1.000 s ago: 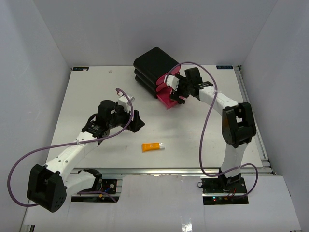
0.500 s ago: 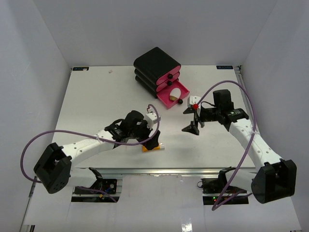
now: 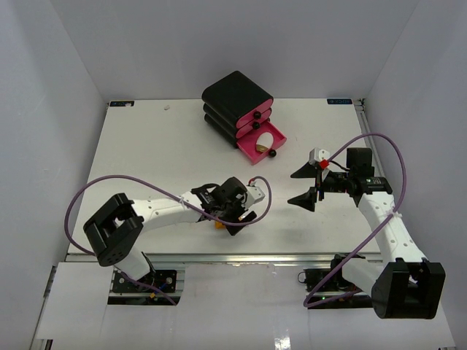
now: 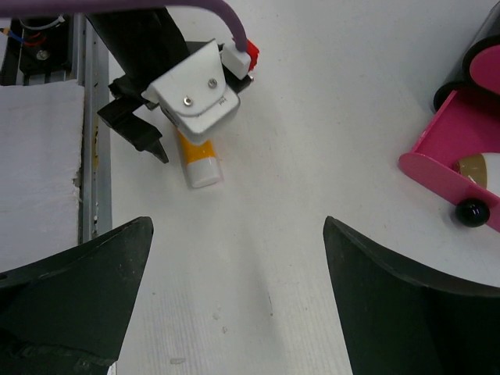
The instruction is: Organize the makeup
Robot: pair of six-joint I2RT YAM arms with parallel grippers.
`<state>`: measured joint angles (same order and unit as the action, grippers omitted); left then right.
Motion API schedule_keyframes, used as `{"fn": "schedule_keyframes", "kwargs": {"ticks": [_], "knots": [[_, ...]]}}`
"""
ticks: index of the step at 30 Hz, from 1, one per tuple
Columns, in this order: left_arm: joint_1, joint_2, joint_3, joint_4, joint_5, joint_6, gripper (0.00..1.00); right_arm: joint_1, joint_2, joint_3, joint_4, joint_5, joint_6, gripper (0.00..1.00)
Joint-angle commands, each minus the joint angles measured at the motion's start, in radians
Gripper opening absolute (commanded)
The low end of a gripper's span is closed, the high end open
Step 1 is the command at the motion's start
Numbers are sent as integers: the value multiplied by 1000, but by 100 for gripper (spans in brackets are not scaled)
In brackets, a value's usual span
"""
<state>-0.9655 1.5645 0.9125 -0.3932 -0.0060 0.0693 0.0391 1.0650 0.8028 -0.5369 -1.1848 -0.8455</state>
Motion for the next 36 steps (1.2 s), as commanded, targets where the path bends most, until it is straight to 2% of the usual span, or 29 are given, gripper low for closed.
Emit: {"fn": "schedule_keyframes", "kwargs": {"ticks": [1,4,13,16,21,28,36], "knots": [[-12,30,44,-29,-45,40,90,-11,-28,-8,-5,-62,-11,96],[-12,50,54,-32,-49,46,87,-15,-44,-10,-3,-73,-13,96],[-12,108,88,-41,-66,30,60,-27,-66,-18,-4,-91,-13,96],[-12,98,95,-41,-62,19,48,-27,-68,-20,-3,-92,-13,96],[-12,74,112,-39,-60,-14,38,-59,-73,-19,-3,-96,-12,96],[-10,52,209,-33,-122,-93,38,-79,-85,-22,2,-97,-4,96],[77,185,507,5,-209,-112,38,-113,-96,-23,8,-93,14,96]]}}
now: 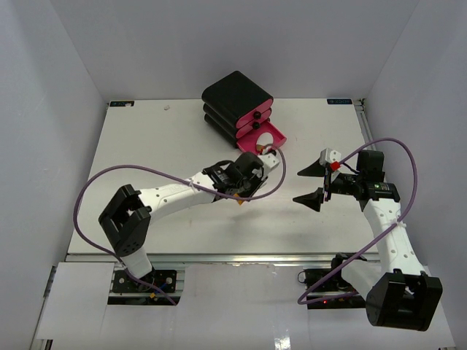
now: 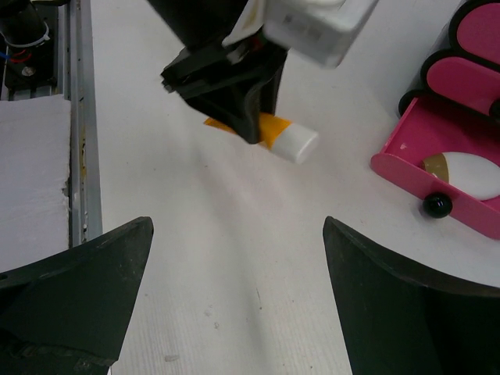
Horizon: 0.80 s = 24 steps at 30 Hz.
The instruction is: Organize the makeup
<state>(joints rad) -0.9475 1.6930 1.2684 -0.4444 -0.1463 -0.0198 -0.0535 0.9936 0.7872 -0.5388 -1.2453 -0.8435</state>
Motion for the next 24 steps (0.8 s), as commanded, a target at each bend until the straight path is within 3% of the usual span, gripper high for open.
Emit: {"fn": "schedule_keyframes", "kwargs": {"ticks": [1,14,24], "knots": [[69,74,179,60,-78,-22,38,-26,-27,-6,10,-35,12,96],[181,476,714,84,-152,-2,35,-43,-24,-14,14,-55,23,96],[210,613,829,126,-200,72,35,-45,-15,-13,13,-57,24,96]]}}
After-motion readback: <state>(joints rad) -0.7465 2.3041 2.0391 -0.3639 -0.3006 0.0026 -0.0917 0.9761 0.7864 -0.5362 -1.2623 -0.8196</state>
